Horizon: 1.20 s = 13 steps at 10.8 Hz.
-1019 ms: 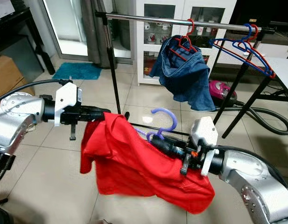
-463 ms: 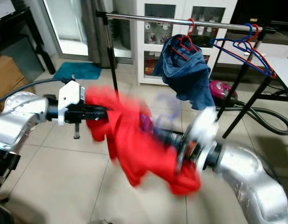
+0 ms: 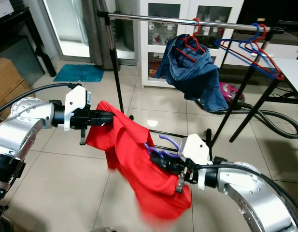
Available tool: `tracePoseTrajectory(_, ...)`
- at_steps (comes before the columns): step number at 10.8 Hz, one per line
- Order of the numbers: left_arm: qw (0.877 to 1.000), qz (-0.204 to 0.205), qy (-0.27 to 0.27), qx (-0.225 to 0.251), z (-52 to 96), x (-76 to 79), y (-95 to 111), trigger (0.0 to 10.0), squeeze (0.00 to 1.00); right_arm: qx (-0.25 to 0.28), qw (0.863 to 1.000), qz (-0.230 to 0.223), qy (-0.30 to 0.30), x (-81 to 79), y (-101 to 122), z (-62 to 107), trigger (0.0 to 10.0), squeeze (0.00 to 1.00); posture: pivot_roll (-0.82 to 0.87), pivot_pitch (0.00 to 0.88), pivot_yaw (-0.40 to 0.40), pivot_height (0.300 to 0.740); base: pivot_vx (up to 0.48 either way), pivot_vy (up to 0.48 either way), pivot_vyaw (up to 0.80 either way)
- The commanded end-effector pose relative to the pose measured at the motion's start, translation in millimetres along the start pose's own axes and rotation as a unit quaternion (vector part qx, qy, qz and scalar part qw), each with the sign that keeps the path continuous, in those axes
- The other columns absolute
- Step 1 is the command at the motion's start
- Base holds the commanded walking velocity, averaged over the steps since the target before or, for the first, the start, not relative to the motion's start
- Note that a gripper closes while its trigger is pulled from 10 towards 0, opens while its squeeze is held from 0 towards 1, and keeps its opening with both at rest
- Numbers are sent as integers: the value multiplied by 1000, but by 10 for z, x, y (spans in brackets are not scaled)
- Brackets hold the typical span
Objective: Hang hanger
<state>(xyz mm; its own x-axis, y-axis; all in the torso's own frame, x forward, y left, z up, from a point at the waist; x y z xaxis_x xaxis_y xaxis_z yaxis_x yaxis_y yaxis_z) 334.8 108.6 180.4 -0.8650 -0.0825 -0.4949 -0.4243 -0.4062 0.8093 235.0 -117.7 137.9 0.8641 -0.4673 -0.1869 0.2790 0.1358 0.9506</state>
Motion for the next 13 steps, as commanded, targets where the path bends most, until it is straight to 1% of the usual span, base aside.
tracePoseTrajectory(1,999,-29,20,16,59,-165,169,0,0,0,1000,-15,8,-24,6,10,10000,0,27,12,49,740,0,0,0)
tracePoseTrajectory(2,1000,-23,11,16,57,-137,157,0,0,-44,999,-5,11,-34,-117,29,10000,0,24,10,50,740,0,0,0)
tracePoseTrajectory(3,1000,-14,-1,20,40,-68,152,0,0,-21,999,-5,-27,84,-82,24,10000,0,25,4,50,740,0,0,0)
tracePoseTrajectory(4,1000,-6,-7,22,12,-2,138,0,0,51,997,-19,-49,166,166,39,10000,0,22,1,52,740,0,0,0)
tracePoseTrajectory(5,1000,3,-17,24,-28,89,117,0,0,94,991,-43,-90,313,320,75,10000,0,20,0,49,740,0,0,0)
tracePoseTrajectory(6,999,14,-32,33,-95,221,125,0,0,117,982,-73,-132,494,397,119,10000,0,16,0,45,740,0,0,0)
tracePoseTrajectory(7,998,19,-32,45,-178,313,148,0,0,69,986,-78,-128,506,264,102,10000,0,16,0,45,740,0,0,0)
tracePoseTrajectory(8,998,19,-23,52,-199,319,167,0,0,21,989,-71,-129,489,108,93,10000,0,13,0,28,740,0,0,0)
tracePoseTrajectory(9,998,18,-4,57,-192,278,194,0,0,-26,990,-58,-123,451,-50,100,10000,0,13,0,28,740,0,0,0)
tracePoseTrajectory(10,998,9,32,58,-95,143,221,0,0,-70,993,-37,-87,330,-185,117,10000,0,19,5,9,740,0,0,0)
tracePoseTrajectory(11,997,4,51,50,18,31,228,0,0,-63,997,-23,-48,214,-156,118,10000,0,24,11,7,740,0,0,0)
tracePoseTrajectory(12,998,-1,57,33,83,-19,181,0,0,-31,999,-26,-36,186,-42,118,10000,0,24,13,10,740,0,0,0)
tracePoseTrajectory(13,999,-4,53,7,148,-40,94,0,0,22,999,-37,-28,181,147,140,10000,0,25,14,16,740,0,0,0)
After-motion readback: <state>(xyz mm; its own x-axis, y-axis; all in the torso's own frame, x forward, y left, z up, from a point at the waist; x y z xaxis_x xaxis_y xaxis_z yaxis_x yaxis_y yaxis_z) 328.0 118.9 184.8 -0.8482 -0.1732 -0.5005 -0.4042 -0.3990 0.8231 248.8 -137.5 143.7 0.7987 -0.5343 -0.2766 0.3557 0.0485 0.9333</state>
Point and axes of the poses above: a point about 5 cm out from each wrist's last joint towards the gripper, its own z axis pointing back from the gripper into the wrist, its own y axis along the axis of the wrist's last joint, x = y × z, the point moved 5 cm from there along -z, pointing out of the wrist towards the gripper, and after that the axes turned 13 degrees about -z, right-handed, at the moved point
